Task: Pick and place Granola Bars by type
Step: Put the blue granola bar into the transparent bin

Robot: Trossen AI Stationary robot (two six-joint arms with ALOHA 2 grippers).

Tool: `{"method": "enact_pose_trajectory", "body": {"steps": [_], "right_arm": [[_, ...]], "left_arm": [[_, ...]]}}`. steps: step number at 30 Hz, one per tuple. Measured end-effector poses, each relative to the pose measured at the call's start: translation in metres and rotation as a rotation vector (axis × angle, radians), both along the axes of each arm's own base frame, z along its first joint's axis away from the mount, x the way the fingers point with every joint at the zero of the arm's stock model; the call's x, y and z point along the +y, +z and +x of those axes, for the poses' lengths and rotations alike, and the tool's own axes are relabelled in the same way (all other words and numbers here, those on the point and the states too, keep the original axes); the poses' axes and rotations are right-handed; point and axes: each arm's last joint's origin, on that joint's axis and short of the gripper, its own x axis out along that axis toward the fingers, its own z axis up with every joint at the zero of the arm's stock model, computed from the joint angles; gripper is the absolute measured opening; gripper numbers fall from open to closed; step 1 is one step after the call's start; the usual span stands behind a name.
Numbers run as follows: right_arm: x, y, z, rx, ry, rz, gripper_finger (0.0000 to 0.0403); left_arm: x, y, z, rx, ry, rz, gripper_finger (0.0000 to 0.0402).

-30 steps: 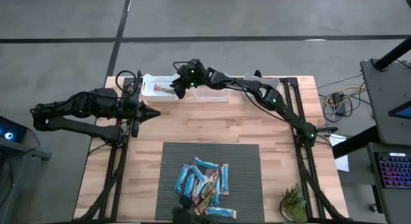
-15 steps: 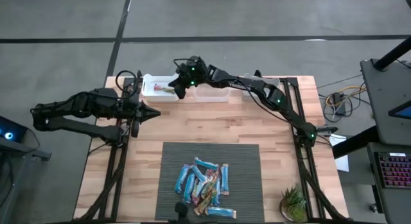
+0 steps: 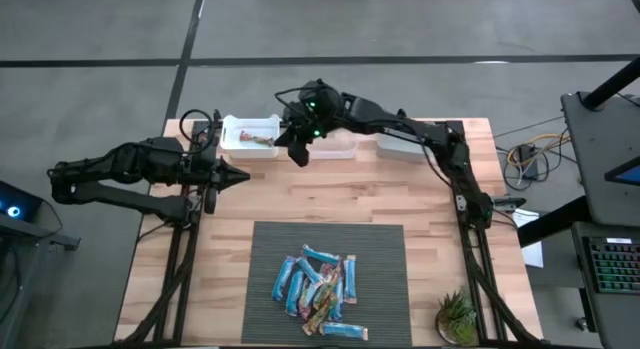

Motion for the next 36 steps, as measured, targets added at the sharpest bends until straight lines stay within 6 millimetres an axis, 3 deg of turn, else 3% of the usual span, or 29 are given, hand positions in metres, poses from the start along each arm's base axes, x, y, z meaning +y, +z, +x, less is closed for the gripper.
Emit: {"method": "enact_pose_trajectory", "body": {"steps": [9,17,24,36], "right_arm": [[0.051,0.051,-0.027,-0.074,0.088,-0.024,0.0008],[0.100,0.059,-0.057,-0.091,0.077,-0.090,0.0008],[0.124,0.048,-0.082,-0.209,0.038,-0.005,0.0008],[0.161,0.022,-0.123,-0.195,0.050,0.037,0.0008]], "left_arm": [[0.000,0.000,0.000,-0.001,0.000,0.001,0.0000],[0.000,0.000,0.000,-0.001,-0.003,0.000,0.0000],[0.000,0.000,0.001,0.005,-0.017,0.007,0.0000],[-0.001,-0.004,0.013,0.036,-0.045,-0.002,0.0000]]}}
